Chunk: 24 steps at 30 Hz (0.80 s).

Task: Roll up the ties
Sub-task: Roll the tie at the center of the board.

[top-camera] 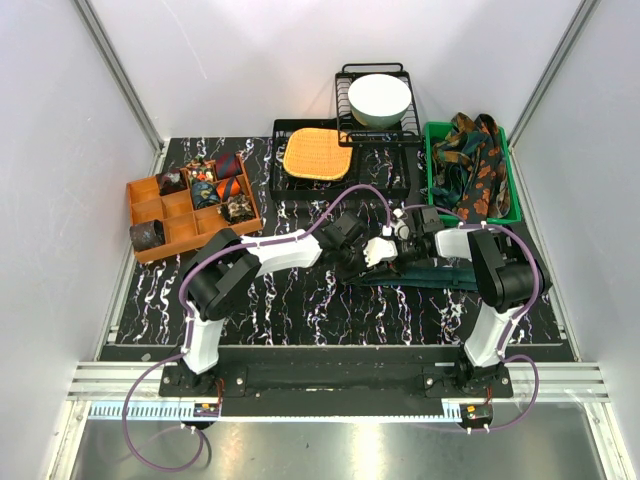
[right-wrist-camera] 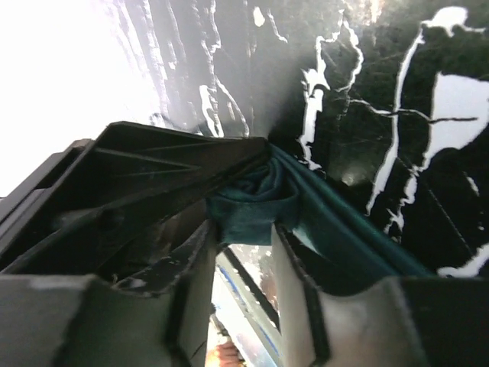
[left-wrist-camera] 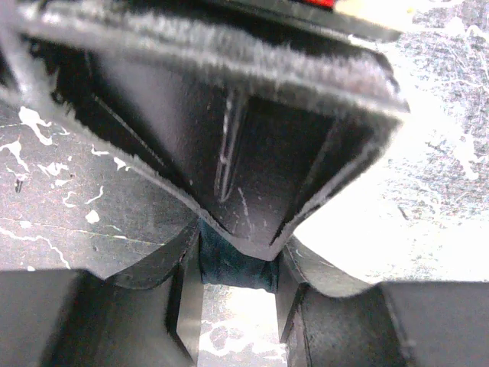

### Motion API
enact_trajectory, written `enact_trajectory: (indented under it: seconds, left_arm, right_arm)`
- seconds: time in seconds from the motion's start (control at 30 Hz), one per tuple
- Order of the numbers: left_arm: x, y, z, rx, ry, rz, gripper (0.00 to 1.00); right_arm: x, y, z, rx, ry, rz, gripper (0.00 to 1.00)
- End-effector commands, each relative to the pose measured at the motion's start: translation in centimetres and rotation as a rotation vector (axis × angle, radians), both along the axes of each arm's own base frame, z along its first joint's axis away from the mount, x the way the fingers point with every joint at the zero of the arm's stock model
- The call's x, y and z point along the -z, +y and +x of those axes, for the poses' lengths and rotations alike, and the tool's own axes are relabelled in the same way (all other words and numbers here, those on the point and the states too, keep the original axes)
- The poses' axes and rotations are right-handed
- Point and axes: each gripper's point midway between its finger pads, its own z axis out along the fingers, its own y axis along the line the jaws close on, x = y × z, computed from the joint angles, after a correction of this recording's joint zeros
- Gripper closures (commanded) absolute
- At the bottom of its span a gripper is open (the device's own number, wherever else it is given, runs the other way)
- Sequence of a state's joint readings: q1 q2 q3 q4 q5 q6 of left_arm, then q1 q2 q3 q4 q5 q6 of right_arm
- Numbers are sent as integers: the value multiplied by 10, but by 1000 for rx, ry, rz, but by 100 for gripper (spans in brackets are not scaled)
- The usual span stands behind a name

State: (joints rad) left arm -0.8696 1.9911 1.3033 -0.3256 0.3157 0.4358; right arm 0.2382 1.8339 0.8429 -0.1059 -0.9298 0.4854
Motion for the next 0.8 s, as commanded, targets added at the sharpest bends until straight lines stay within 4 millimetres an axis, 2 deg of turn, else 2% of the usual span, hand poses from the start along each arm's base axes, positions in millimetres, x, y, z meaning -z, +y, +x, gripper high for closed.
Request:
enact_trajectory:
  seconds: [0.0, 0.13, 0.2, 0.33, 0.37, 0.4, 0.47, 0.53, 0.57, 0.6, 0.67, 0.7, 0.77]
  left_arm:
    - [61, 54, -43, -20, 166, 259, 66]
    - [61, 53, -46, -16, 172, 258, 66]
    - [63, 54, -47, -15, 178, 261, 66]
    - [65, 54, -47, -14, 180, 263, 65]
    - [64, 54, -47, -14, 181, 261, 64]
    - [65, 54, -48, -15, 185, 258, 64]
    - [67, 55, -49, -21, 187, 247, 57]
    - [65, 52, -51, -21, 202, 197, 51]
    - [68, 51, -50, -36, 191, 159, 44]
    - [61, 47, -50, -31, 199, 96, 42]
    - [59, 39, -45, -40, 173, -23, 37]
    - [49, 33, -43, -39, 181, -98, 34]
    - [44, 26, -35, -63, 161, -219, 33]
  right_arm:
    - [5, -8, -1, -42, -56, -110, 54]
    - [-2, -7, 8, -24, -91, -123, 49]
    - [0, -5, 10, -22, -80, -112, 53]
    - [3, 1, 12, -24, -63, -82, 80]
    - [2, 0, 12, -25, -65, -83, 94]
    - [4, 0, 9, -32, -64, -84, 99]
    - [8, -3, 5, -37, -45, -104, 100]
    - [21, -10, -1, -40, -10, -153, 100]
    - [25, -12, -3, -44, -5, -171, 100]
    - [31, -16, -3, -47, -7, -199, 100]
    - [41, -21, -10, -55, 37, -230, 100]
    - [44, -23, -8, -55, 33, -253, 100]
    - [53, -28, -12, -60, 69, -291, 100]
